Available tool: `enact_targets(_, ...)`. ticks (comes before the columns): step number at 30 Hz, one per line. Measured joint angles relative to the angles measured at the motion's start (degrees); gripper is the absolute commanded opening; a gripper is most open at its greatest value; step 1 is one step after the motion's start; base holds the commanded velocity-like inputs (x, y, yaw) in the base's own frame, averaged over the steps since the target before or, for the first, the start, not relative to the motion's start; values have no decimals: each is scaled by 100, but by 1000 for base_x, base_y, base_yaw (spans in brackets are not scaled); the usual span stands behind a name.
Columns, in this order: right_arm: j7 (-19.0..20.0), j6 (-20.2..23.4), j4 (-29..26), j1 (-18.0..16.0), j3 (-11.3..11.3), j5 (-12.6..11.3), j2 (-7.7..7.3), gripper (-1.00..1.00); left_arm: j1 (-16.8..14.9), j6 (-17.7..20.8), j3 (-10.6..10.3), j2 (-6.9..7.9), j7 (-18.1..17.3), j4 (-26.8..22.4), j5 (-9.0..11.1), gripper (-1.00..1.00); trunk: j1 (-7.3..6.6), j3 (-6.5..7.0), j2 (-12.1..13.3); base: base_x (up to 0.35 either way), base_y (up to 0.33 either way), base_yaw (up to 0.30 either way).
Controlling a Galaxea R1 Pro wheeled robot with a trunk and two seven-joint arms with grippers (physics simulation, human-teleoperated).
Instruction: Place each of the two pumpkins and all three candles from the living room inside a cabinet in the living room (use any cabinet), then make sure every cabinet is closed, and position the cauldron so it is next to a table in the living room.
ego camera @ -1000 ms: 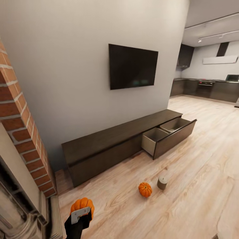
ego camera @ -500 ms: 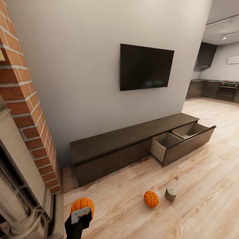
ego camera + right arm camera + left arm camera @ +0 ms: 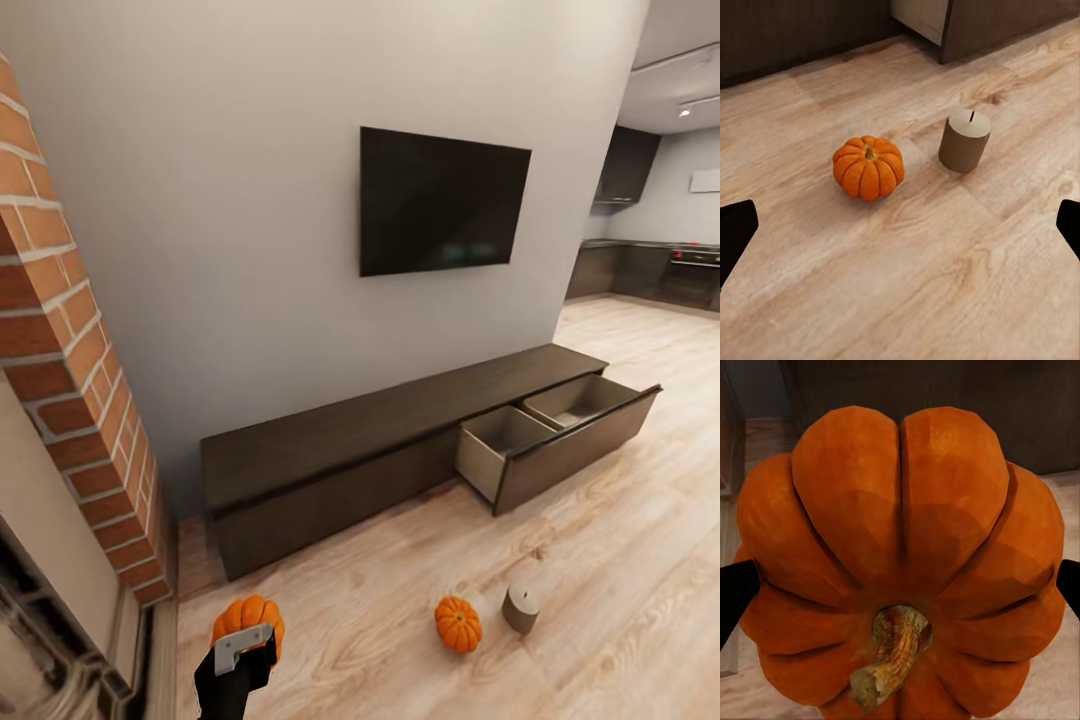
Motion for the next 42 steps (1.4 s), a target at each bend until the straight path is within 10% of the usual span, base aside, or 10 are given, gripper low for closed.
enact_targets(12,-3,11,1,0,9,-8,2,100,0,5,-1,-2,12,0,-1,-100,2,0,0,274,-1,0)
enact_targets(16,-38,186,-691,-11,4,-3,5,100,0,105,-574,-16,32,-671,-2,-100,3,0,0,2,0,0)
enact_targets(22,-49,1537,-1137,-675,0,-13,-15,100,-2,1265,-801,-111,35,-1838,37,-100,3,2,0,0,0,0)
enact_targets(26,-51,2419,-1153,-1434,-2,-20,-13,100,-1,2391,-793,-451,33,-2762,31,-100,3,1,1,0,0,0)
enact_targets(34,-50,3856,-513,-2818,-13,-34,-9,100,-91,3344,-766,-875,32,-3021,13,-100,3,1,1,0,0,0)
enact_targets(37,-50,4717,-126,-3490,-11,-43,-8,100,-296,3947,-556,-939,38,-3117,75,-100,3,2,1,0,0,0)
enact_targets(38,-46,5764,-5,-3838,-27,-81,26,100,-380,4344,-358,-940,33,-3365,444,-100,3,2,1,0,0,0)
enact_targets(42,-44,6362,39,-3940,-29,-109,207,100,-402,4447,159,-935,44,-3446,512,-100,3,0,1,0,0,0)
